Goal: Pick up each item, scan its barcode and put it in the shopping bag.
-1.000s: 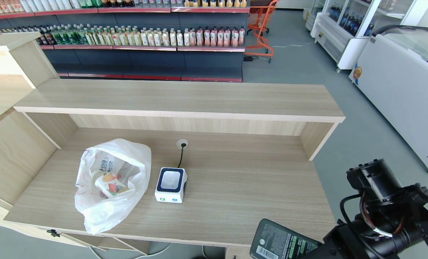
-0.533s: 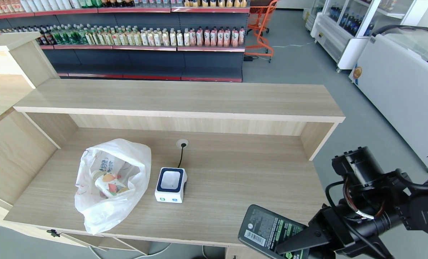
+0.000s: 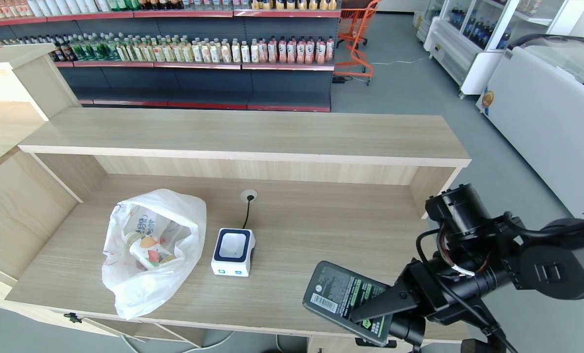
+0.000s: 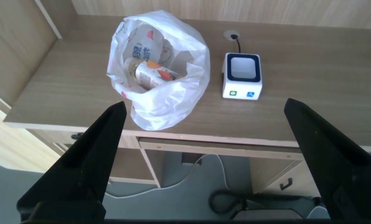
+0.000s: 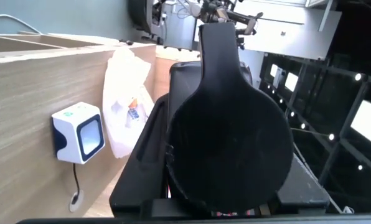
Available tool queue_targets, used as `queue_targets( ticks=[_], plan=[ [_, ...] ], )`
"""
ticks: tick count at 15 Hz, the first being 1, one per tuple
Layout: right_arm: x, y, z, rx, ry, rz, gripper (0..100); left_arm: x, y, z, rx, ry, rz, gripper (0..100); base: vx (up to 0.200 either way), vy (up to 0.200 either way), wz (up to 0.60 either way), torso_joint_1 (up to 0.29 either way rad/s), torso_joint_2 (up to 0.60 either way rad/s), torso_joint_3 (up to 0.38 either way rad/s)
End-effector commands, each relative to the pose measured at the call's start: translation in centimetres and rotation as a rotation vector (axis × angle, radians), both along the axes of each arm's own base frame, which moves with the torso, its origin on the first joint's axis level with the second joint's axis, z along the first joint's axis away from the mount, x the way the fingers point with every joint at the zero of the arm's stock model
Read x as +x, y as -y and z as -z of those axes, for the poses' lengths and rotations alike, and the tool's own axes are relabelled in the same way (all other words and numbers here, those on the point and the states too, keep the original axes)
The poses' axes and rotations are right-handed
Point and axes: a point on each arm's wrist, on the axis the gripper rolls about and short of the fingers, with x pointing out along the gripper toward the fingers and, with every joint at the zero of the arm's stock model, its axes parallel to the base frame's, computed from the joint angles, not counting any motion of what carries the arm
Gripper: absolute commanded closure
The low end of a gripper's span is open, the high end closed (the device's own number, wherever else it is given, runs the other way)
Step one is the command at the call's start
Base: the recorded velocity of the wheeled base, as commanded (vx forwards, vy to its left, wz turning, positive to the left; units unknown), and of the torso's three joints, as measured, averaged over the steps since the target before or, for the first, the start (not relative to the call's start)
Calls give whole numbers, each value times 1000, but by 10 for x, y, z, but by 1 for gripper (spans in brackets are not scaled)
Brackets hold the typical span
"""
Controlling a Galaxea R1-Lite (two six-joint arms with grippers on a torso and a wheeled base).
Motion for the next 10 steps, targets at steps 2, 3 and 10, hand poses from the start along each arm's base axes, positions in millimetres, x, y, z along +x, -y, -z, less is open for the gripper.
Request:
queue_targets(
  ticks=[2,3,10],
  plan=[
    [10,-5,14,-5,35,-25,100,0,0,0,0,1,-1,0,0,0,0,0,0,0],
    [12,-6,17,-9,23,-24,100,0,0,0,0,1,-1,0,0,0,0,0,0,0],
    [16,-8,24,-17,5,-25,100,0,0,0,0,1,-1,0,0,0,0,0,0,0]
  ],
)
